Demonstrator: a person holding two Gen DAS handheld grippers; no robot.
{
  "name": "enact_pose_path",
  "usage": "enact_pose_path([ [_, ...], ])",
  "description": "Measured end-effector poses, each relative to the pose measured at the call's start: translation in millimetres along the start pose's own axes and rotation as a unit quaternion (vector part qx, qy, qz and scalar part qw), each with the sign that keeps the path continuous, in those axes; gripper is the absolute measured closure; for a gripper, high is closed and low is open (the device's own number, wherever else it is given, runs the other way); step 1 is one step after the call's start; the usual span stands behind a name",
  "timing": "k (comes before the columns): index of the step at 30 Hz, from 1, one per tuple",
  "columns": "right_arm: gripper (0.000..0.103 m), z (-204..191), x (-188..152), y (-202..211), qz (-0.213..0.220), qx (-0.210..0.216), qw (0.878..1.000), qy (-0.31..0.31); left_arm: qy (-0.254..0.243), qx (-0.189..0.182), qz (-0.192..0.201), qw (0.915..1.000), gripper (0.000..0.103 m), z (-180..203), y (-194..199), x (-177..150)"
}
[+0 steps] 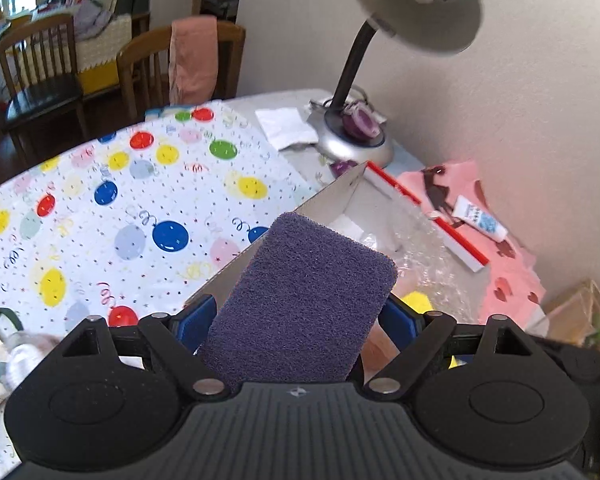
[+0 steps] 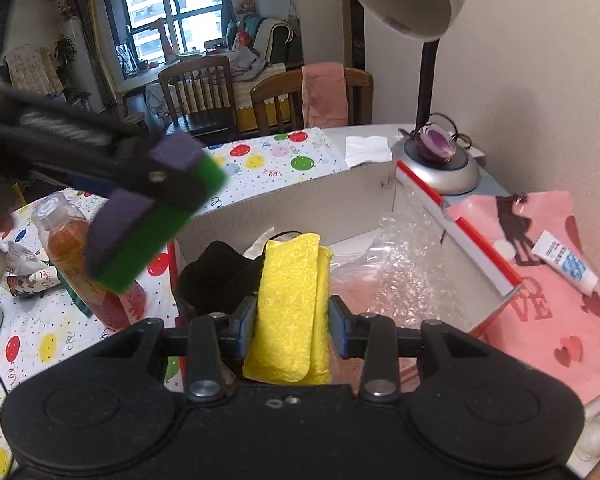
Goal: Organize soft objects
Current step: 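Carry the sponge and yellow cloth with both grippers into the red box, then open both grippers to drop the sponge and yellow cloth into the box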
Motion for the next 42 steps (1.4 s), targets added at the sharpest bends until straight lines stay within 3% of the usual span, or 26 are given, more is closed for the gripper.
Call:
enact_pose_path([
  [13, 0.067, 0, -19, -45, -0.048, 0.007, 0.999, 0.01, -0.03, 0.023, -0.047, 0.9982, 0.015, 16, -78, 1],
  [22, 0.066, 3, -26, -62, -0.065, 0.008, 0.998, 0.01, -0.058, 0.036, -0.067, 0.9954, 0.016, 17, -103, -10],
  [34, 0.06, 10, -19, -57, -0.056, 0.035, 0.998, -0.002, -0.057, 0.025, -0.048, 0.9969, 0.016, 15, -94, -15],
  [42, 0.048, 9, -16, -42, -0.048, 0.054, 0.997, -0.006, -0.041, 0.011, -0.025, 0.9988, 0.015, 10, -70, -17],
])
Point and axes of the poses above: each gripper's, at about its wrist camera, not at the fingertips, and y roughly against the way its jaws point, z to its right, x to its top, the point moved 5 cm from there along -y, roughly the way its jaws point, and after that the axes turned 1 degree about -x, right-handed, at the moved point
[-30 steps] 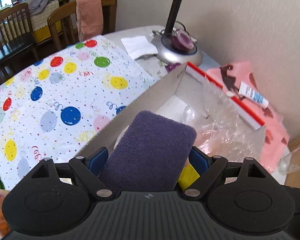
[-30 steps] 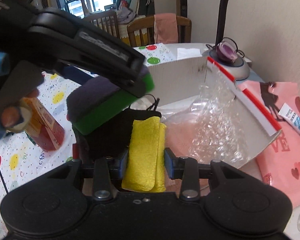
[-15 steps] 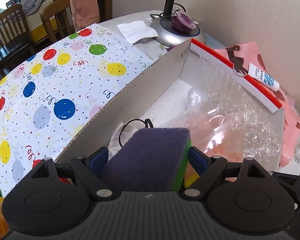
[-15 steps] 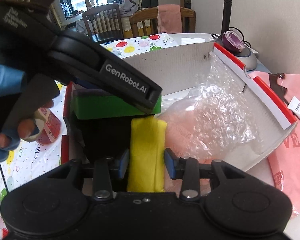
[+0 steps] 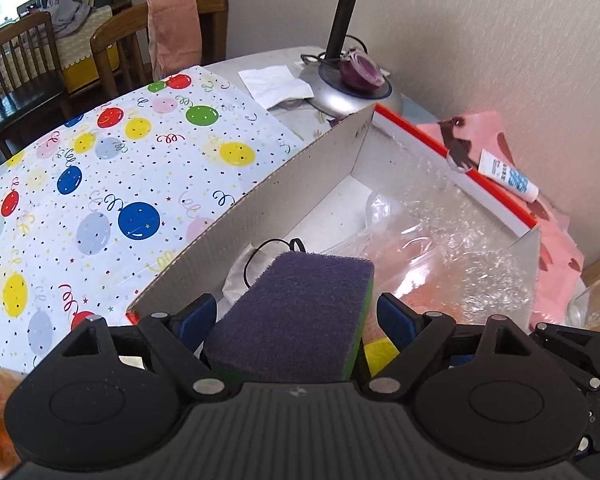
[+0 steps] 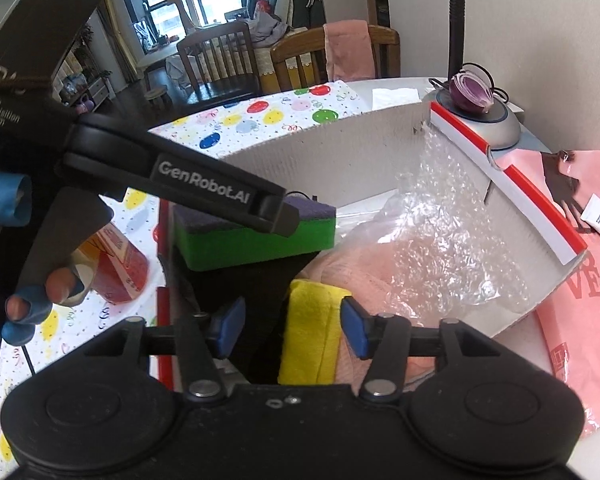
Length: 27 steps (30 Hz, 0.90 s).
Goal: Organize soft objects
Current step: 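Open both grippers to drop the sponge and yellow cloth into the box, then withdraw both tools from the box back over the table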
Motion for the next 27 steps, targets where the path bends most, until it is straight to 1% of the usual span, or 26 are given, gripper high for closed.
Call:
enact_pose_path([
  [3, 0.047, -1, 1, 7, 0.005, 0.007, 1.0, -0.001, 0.002, -0.007, 0.012, 0.9999, 0.014, 0, 11, -1],
  [8, 0.042, -2, 5, 20, 0.015, 0.017, 1.0, -0.001, -0.003, -0.027, 0.035, 0.999, 0.014, 2, 34, -4],
  [13, 0.038, -3, 7, 35, 0.031, 0.024, 0.999, 0.001, -0.005, -0.029, 0.059, 0.9978, 0.013, 3, 58, -9],
  [20, 0.032, -9, 9, 57, 0.051, 0.028, 0.998, -0.009, -0.027, -0.034, 0.098, 0.9942, 0.013, -2, 104, -27],
  [27, 0.026, -34, 11, 81, 0.072, 0.028, 0.997, -0.001, -0.026, -0.035, 0.139, 0.9893, 0.013, -19, 150, -50],
])
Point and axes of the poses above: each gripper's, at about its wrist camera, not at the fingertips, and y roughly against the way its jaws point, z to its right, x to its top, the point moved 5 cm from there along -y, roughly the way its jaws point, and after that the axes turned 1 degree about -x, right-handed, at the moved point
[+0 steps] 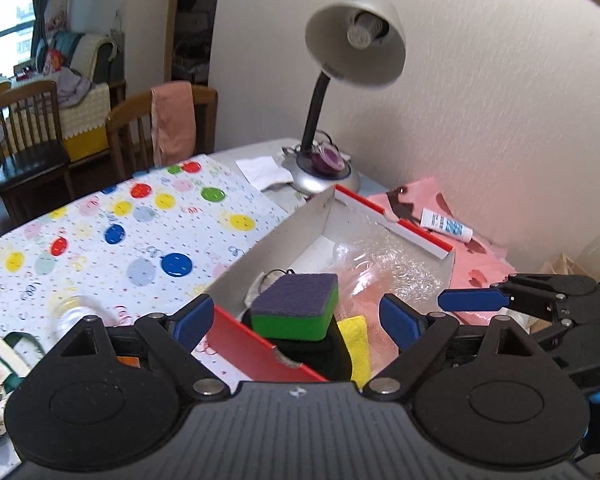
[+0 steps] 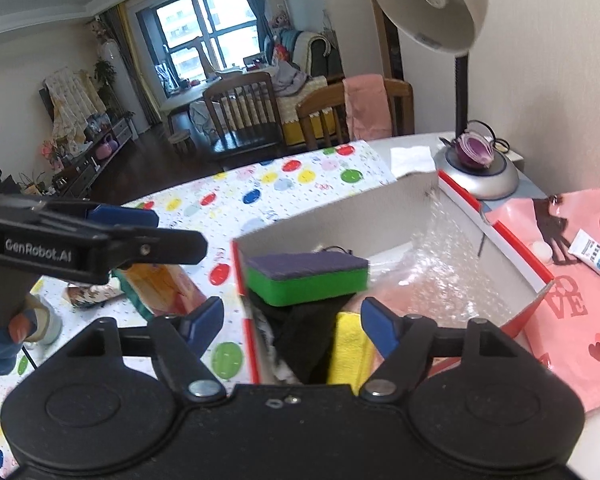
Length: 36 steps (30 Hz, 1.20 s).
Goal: Organize soft objects
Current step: 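Withdraw both tools from the box back over the table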
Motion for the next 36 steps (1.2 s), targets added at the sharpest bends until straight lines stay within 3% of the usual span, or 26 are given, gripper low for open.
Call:
enact_pose_path([
  [13, 0.015, -84, 8, 19, 0.032, 0.04, 0.998, 0.02, 0.003, 0.017, 0.048, 0.9987, 0.012, -48, 91, -33],
  [16, 0.012, -104, 8, 17, 0.033, 0.046, 0.998, 0.026, 0.01, 0.024, 0.053, 0.9982, 0.0, -66, 109, -42],
  [23, 0.011, -149, 2, 9, 0.024, 0.056, 0.997, 0.038, 0.02, 0.04, 0.06, 0.9972, 0.0, -114, 141, -61],
  [31, 0.011, -193, -6, -12, 0.009, 0.063, 0.997, 0.051, 0.028, 0.048, 0.028, 0.9981, 0.0, -176, 149, -74],
  [36, 0.011, -221, -12, -33, -0.008, 0.073, 0.995, 0.066, 0.028, 0.076, 0.001, 0.9967, 0.0, -215, 142, -82],
])
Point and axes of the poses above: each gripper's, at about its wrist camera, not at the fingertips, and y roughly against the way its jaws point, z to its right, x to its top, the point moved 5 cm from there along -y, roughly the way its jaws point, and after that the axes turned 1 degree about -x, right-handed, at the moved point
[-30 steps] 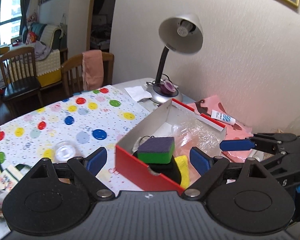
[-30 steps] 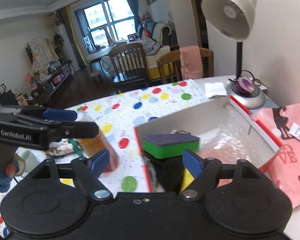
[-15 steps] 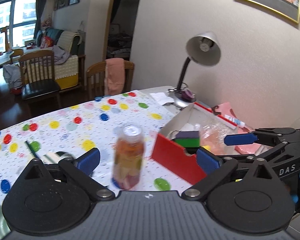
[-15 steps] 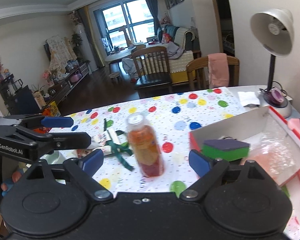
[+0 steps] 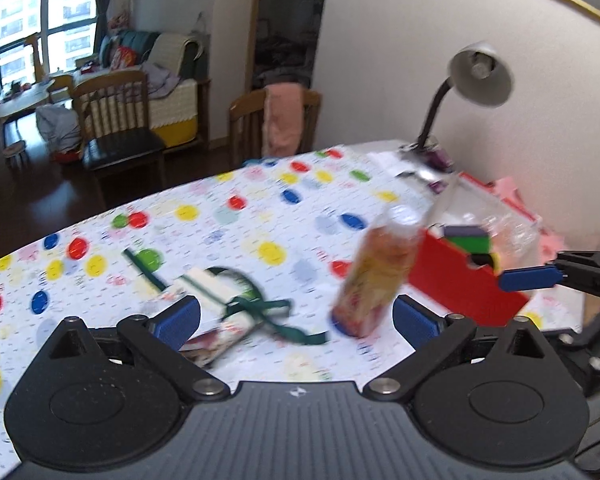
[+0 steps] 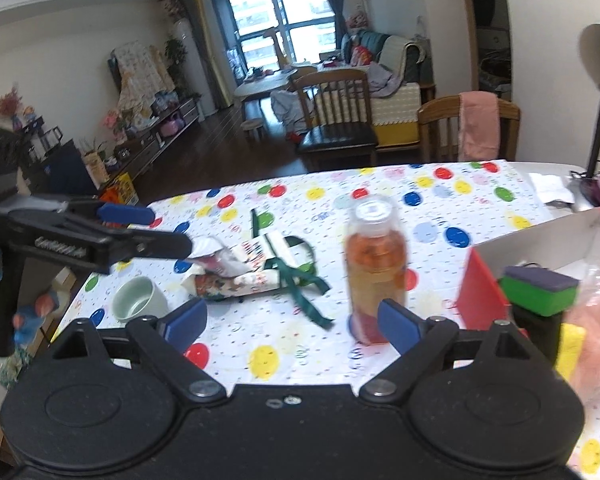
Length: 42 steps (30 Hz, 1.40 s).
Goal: Organize soft objects
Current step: 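Withdraw both tools from the box back over the table, then grasp the white printed plastic bag with the left gripper while the right grasps the Christmas wrapping paper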
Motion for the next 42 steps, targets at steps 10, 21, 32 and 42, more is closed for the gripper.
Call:
enact_pose_path([
  [10, 0.011, -48, -8, -64, -0.048, 0.027, 0.997, 0.057, 0.019, 0.058, -0.083, 0.9947, 0.0, -61, -58, -13],
  [21, 0.013, -73, -9, -136, -0.078, 0.032, 0.988, 0.126, 0.09, 0.07, -0.126, 0.9855, 0.0, -91, -105, -8],
  [32, 0.021, -81, -4, -196, -0.081, 0.027, 0.975, 0.204, 0.085, 0.102, -0.164, 0.9774, 0.0, -106, -135, -19],
  [42, 0.025, -91, -5, -230, -0.072, 0.026, 0.965, 0.251, 0.104, 0.093, -0.168, 0.9759, 0.018, -114, -139, -26],
])
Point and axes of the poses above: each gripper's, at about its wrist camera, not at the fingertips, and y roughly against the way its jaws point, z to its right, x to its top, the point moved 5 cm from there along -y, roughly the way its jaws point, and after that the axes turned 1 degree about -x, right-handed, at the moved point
